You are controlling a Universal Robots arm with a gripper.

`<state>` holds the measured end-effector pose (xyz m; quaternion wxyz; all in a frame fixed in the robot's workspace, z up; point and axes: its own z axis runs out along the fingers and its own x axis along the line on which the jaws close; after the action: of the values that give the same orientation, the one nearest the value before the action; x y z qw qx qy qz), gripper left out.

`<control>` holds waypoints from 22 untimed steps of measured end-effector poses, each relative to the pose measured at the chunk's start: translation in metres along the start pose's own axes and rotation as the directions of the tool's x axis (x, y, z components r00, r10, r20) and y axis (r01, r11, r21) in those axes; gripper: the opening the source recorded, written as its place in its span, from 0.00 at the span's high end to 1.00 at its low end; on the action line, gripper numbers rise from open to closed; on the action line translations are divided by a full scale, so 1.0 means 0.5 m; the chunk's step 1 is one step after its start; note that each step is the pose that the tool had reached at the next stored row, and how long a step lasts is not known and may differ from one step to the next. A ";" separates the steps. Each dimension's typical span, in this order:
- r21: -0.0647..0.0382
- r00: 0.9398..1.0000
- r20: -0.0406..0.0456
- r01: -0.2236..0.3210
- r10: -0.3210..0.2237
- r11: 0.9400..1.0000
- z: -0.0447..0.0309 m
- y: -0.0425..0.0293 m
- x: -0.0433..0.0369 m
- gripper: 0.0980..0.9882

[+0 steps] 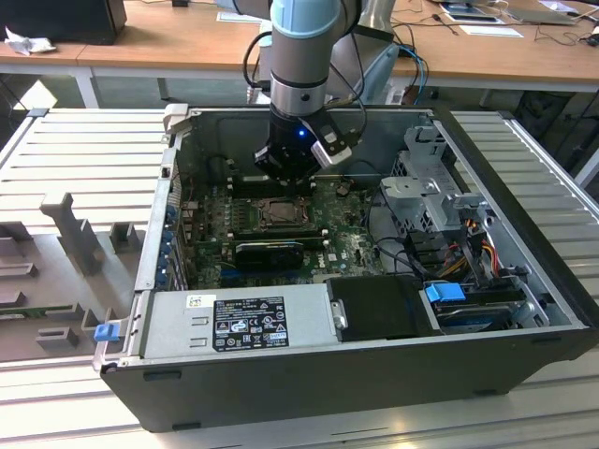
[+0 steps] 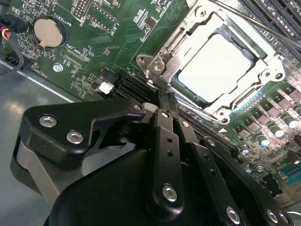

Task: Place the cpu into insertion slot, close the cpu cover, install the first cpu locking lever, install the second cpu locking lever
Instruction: 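Install the first cpu locking lever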

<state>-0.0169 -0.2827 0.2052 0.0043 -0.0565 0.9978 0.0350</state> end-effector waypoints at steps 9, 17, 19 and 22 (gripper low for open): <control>0.002 1.000 0.000 0.000 0.000 1.000 0.009 -0.001 0.000 0.99; 0.000 1.000 0.000 0.000 0.000 1.000 -0.024 0.001 -0.001 0.99; 0.000 1.000 0.000 0.000 0.000 1.000 -0.025 -0.004 0.000 0.99; 0.000 1.000 0.000 0.000 0.000 1.000 -0.025 -0.009 0.001 0.99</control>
<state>-0.0168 -0.2879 0.2174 0.0043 -0.0565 0.9978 0.0351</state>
